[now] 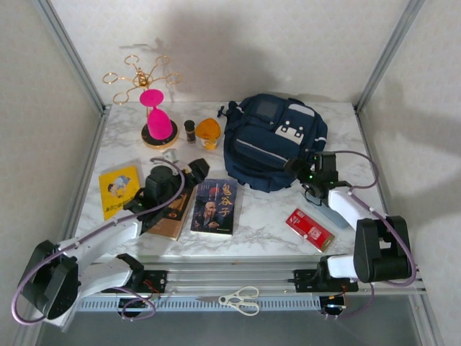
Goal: Pack the student bag
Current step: Rotate the student bag at the top-center of the table.
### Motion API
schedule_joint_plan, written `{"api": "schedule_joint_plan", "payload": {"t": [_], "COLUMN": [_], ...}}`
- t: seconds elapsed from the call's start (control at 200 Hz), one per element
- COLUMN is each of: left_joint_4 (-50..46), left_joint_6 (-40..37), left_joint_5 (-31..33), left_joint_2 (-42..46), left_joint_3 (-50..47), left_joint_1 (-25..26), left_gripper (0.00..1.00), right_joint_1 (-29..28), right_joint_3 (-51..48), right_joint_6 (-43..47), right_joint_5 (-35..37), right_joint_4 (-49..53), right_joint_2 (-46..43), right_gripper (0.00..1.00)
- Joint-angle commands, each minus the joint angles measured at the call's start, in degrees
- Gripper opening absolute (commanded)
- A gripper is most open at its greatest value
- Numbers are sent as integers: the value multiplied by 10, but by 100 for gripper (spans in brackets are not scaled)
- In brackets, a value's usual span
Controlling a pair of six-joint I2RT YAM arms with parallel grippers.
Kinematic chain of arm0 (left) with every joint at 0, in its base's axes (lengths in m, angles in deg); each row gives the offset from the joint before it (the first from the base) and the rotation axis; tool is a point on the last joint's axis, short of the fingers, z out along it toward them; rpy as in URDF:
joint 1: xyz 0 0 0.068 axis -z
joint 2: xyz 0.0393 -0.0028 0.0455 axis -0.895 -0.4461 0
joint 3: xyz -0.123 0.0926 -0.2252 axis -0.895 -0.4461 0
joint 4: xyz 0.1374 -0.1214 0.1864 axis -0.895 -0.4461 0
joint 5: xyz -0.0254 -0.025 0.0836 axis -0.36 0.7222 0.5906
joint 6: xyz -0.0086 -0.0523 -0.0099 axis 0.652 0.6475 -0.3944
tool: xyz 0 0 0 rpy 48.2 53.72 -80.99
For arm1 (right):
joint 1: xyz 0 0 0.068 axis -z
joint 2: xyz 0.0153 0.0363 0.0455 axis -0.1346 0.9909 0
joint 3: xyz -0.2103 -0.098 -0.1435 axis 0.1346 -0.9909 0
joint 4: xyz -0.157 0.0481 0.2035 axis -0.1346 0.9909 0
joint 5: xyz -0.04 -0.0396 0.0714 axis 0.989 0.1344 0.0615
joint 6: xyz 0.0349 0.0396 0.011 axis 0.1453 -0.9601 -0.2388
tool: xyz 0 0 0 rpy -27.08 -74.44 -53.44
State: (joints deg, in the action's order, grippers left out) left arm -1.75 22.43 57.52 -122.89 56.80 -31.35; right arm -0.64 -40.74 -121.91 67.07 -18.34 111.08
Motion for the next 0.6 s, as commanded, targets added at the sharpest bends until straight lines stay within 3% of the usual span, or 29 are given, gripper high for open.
{"api": "schedule_joint_plan", "payload": {"t": [0.0, 0.16, 0.436, 0.596], "left_joint_4": [-5, 3, -22, -53], "left_joint_6": [-2, -9, -10, -11], "left_joint_5": [6, 8, 8, 9], "left_joint_2": [-39, -109, -172, -182], "left_joint_3": [42, 80, 149, 175], "left_joint_1": [40, 84, 102, 106], "left_gripper": [99, 99, 99, 99], "right_joint_1": [-13, -44, -146, -178], "right_joint_3": [29, 54, 111, 124], "right_joint_6": [-31, -62, -105, -76], "right_joint_5": [1, -13, -2, 36], "right_joint_4": [-22, -67, -131, -58], "right_joint_2": [32, 82, 148, 117], "right_gripper": [99, 99, 99, 99]}}
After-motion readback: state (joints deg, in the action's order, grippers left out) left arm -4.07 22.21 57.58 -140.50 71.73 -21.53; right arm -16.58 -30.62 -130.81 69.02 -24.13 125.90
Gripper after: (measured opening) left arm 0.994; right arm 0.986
